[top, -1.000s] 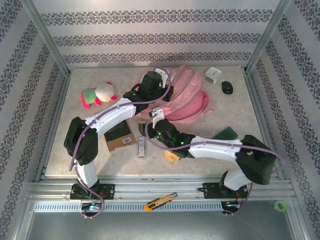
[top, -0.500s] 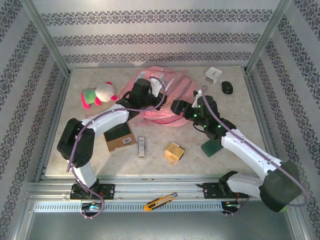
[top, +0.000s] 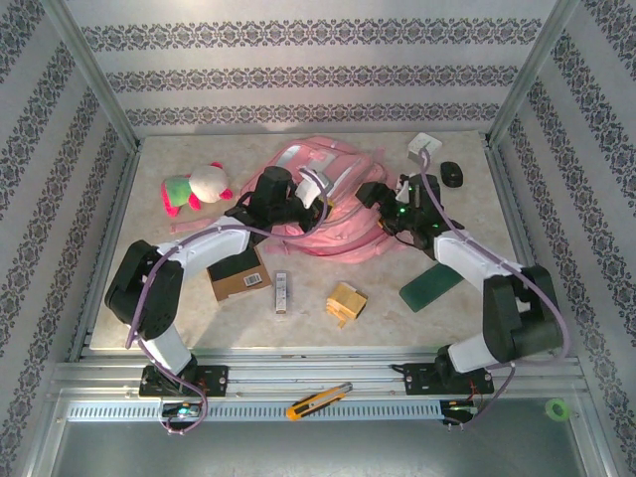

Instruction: Pack the student bag

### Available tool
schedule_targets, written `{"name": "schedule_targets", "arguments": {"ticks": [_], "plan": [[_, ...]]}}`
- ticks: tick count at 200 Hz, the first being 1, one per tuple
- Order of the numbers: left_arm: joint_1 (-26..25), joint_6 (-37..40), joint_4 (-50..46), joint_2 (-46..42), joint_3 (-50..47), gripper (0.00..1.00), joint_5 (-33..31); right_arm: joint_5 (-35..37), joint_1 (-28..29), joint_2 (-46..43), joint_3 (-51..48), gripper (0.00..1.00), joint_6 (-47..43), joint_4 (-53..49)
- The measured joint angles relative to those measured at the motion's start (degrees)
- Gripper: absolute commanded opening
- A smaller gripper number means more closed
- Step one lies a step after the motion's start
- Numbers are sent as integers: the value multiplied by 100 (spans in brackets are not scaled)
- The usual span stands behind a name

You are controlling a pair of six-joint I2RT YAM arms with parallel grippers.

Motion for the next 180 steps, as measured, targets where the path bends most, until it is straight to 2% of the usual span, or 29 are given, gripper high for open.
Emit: {"name": "schedule_targets", "arguments": {"ticks": [6,16,31,42,81,115,129,160,171,180], "plan": [[0,96,0,-15,-37,0,15,-17,24,74,2,51,68,76],[2,308,-17,-26,-61,0,-11,-17,72,129,4,40,151,170],[20,612,-79,-26,-52,0,-127,114,162,90,0,13,315,363],[39,826,-190,-17,4,0,-168,299,254,2,-55,4,442,503],[146,1488,-721,125,487,0,-107,1692,870,-647,-667,3,925,905],[284,1845,-925,452,920,0,251,3556,1786,-1237,-929,4,1091,857],[308,1934,-986,614,1110,0,345,4113,2055,-1272,-942,4,1123,846],[334,1904,-1003,861,1209,4,321,4712,2337,-1023,-946,8,1268,918],[339,1823,-1008,933,1209,7,212,4752,2350,-841,-946,14,1307,973],[339,1755,-1016,977,1209,14,85,4745,2350,-708,-946,24,1318,1016]]}}
